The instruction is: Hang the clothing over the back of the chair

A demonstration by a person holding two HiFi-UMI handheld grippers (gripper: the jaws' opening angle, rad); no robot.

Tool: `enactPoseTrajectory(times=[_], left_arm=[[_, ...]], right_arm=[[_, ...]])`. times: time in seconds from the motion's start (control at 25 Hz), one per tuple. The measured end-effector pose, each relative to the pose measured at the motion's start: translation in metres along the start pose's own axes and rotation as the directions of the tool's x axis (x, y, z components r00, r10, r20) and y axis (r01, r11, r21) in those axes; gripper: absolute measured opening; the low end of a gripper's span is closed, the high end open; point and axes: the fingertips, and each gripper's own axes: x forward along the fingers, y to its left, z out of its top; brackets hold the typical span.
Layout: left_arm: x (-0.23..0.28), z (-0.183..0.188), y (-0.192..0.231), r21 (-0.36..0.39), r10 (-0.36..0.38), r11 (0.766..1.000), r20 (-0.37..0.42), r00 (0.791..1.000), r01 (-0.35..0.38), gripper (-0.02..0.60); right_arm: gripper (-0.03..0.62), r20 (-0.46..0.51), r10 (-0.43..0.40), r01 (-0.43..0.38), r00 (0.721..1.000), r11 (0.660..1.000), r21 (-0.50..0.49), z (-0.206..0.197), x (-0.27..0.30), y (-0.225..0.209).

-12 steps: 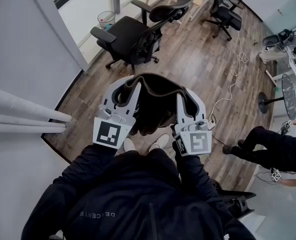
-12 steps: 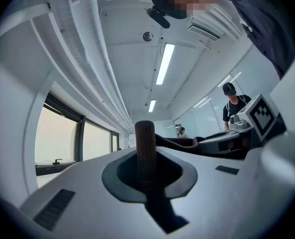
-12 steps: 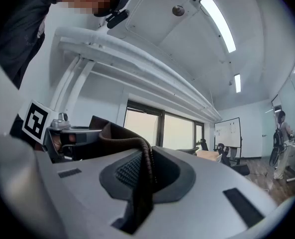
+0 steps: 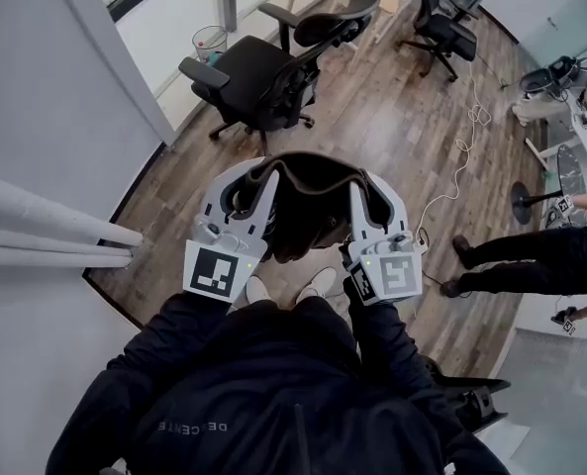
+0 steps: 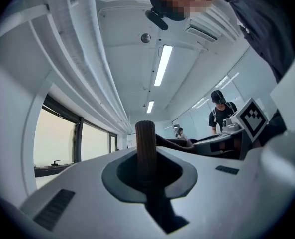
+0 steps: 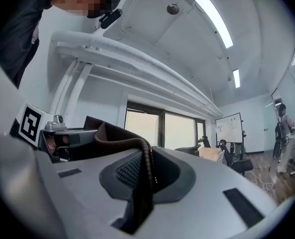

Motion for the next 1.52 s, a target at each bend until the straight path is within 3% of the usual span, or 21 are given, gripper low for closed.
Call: enactPoseTrajectory(times=[0.32,0.8,1.52], left_arm=[[0.016,0.005,-0.015,0.009,-0.038,0.999,0.012,0.999,0.037,0.048],[0.096,0.016,-0.047,0.029,-0.036,0.999,-0.009,0.999,0.036,0.048],[0.217,0.019,-0.103,0.078,0.082,0.994,-0.005,0.997,-0.081,0.048]], right_arm=[[0.043,-0.014,-0.026,0.026,1.000,1.000,-0.008,0.001,-0.005,-0.023],[0.043,0.004,-0.003,0.003,1.000,1.000,-0.020,0.019,0.001,-0.106],[0.043,0.047,0.116,-0.114,0.992,0.993,-0.034,0.022,0.015,-0.242]])
